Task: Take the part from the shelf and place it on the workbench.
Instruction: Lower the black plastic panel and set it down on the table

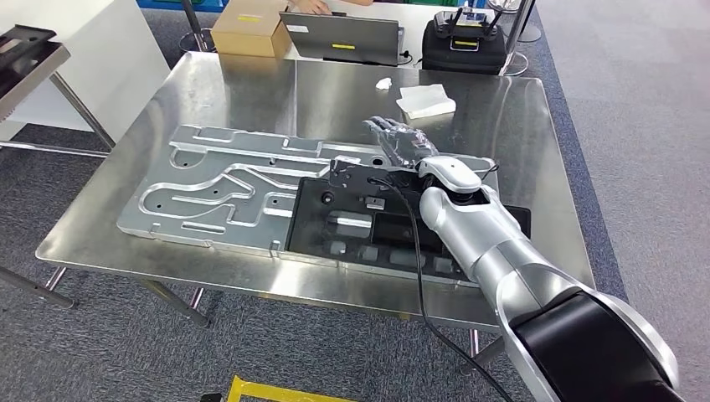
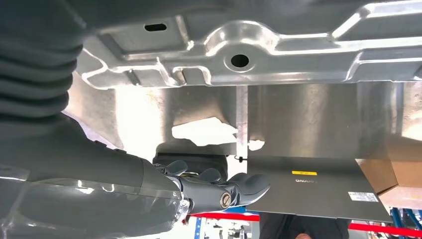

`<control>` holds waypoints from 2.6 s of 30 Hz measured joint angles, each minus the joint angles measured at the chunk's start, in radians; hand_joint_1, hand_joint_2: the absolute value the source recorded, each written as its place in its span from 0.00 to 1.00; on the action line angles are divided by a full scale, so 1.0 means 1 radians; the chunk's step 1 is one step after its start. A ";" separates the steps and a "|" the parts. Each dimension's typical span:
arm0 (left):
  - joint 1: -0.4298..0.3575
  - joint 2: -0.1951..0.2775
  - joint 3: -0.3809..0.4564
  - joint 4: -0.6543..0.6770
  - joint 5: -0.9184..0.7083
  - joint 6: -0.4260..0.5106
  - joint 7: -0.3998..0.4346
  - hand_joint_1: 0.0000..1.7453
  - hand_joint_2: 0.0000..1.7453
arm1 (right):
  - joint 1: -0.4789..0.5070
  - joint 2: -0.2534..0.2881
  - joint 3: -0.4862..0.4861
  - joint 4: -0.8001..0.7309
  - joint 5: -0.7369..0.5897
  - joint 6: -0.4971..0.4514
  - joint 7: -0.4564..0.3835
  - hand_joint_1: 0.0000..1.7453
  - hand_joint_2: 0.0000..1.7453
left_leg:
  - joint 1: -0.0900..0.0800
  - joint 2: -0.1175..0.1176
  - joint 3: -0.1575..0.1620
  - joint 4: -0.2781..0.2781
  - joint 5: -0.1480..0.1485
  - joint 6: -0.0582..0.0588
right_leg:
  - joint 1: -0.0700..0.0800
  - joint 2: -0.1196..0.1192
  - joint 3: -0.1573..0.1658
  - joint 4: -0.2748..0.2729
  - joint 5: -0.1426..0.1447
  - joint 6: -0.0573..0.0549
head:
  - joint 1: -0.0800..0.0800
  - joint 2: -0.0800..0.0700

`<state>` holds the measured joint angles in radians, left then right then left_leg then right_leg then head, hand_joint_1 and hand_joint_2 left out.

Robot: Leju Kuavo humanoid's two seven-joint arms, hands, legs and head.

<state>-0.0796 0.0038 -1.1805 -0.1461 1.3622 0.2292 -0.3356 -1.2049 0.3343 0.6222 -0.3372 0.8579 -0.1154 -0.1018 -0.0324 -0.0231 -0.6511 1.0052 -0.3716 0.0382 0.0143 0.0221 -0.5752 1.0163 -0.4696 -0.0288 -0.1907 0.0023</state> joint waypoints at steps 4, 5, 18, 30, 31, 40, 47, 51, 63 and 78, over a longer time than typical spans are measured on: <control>0.000 0.000 -0.003 0.000 0.000 -0.010 -0.006 0.00 1.00 | 0.001 0.000 0.000 0.000 0.001 -0.001 -0.001 0.00 0.00 | 0.000 0.000 0.000 0.000 0.000 0.000 | 0.000 0.000 0.000 0.000 0.000 0.000 | 0.000 0.000; 0.000 0.000 -0.003 0.000 0.000 -0.010 -0.007 0.00 1.00 | 0.002 0.000 0.000 0.000 0.001 -0.002 -0.002 0.00 0.00 | 0.000 0.000 0.000 0.000 0.000 0.000 | 0.000 0.000 0.000 0.000 0.000 0.000 | 0.000 0.000; 0.001 0.000 -0.004 0.000 -0.003 -0.010 -0.012 0.00 1.00 | 0.013 -0.001 0.000 0.000 0.004 -0.003 -0.004 0.00 0.00 | 0.000 0.000 0.000 0.000 0.000 0.000 | 0.000 0.000 0.000 0.000 0.000 0.000 | 0.000 0.000; 0.001 0.000 0.004 0.000 0.039 -0.033 -0.066 0.00 0.00 | 0.026 -0.002 0.000 0.000 0.005 -0.003 -0.028 0.00 0.00 | 0.000 0.000 0.000 0.000 0.000 0.000 | 0.000 0.000 0.000 0.000 0.000 0.000 | 0.000 0.000; 0.001 0.000 0.007 0.000 0.045 -0.033 -0.070 0.00 0.00 | 0.030 -0.002 0.000 0.000 0.006 -0.003 -0.031 0.00 0.00 | 0.000 0.000 0.000 0.000 0.000 0.000 | 0.000 0.000 0.000 0.000 0.000 0.000 | 0.000 0.000; 0.003 0.001 0.037 0.000 0.092 -0.047 -0.090 0.00 0.00 | 0.058 -0.011 0.001 0.000 0.014 -0.008 -0.035 0.00 0.00 | -0.001 0.000 0.000 0.001 -0.001 0.001 | -0.001 0.000 0.000 -0.001 0.000 0.002 | 0.000 0.000; 0.004 0.002 0.058 0.000 0.108 -0.056 -0.078 0.00 0.00 | 0.058 -0.016 0.004 0.000 0.017 -0.007 -0.032 0.00 0.00 | -0.004 0.000 0.001 0.003 -0.003 0.013 | -0.005 0.000 0.003 -0.001 -0.003 0.014 | 0.000 0.000; 0.003 0.001 0.062 0.000 0.114 -0.059 -0.066 0.00 0.00 | 0.048 -0.016 0.012 -0.001 0.029 -0.004 -0.023 0.00 0.00 | 0.005 0.004 0.007 -0.009 0.006 0.022 | -0.006 -0.007 -0.038 0.104 -0.081 0.031 | 0.000 0.000; 0.000 0.000 0.077 0.000 0.128 -0.061 -0.048 0.00 0.00 | -0.017 0.008 0.085 -0.047 -0.003 0.042 0.022 0.00 0.00 | 0.007 0.001 -0.014 0.005 0.023 -0.009 | -0.002 -0.018 0.017 -0.003 -0.001 -0.003 | 0.000 0.000; -0.001 -0.004 0.078 0.001 0.125 -0.069 -0.055 0.00 0.00 | -0.014 0.004 0.133 -0.020 -0.035 -0.005 0.020 0.00 0.00 | 0.058 0.016 0.103 0.013 -0.101 -0.065 | -0.034 -0.030 -0.082 0.008 0.087 0.048 | -0.001 0.000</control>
<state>-0.0806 0.0002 -1.1028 -0.1450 1.4876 0.1603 -0.3906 -1.2192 0.3381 0.7553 -0.3577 0.8228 -0.1200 -0.0822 0.0259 -0.0073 -0.5483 1.0179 -0.4725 -0.0269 -0.0202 -0.0078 -0.6577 1.0244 -0.3829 0.0193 -0.1913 0.0024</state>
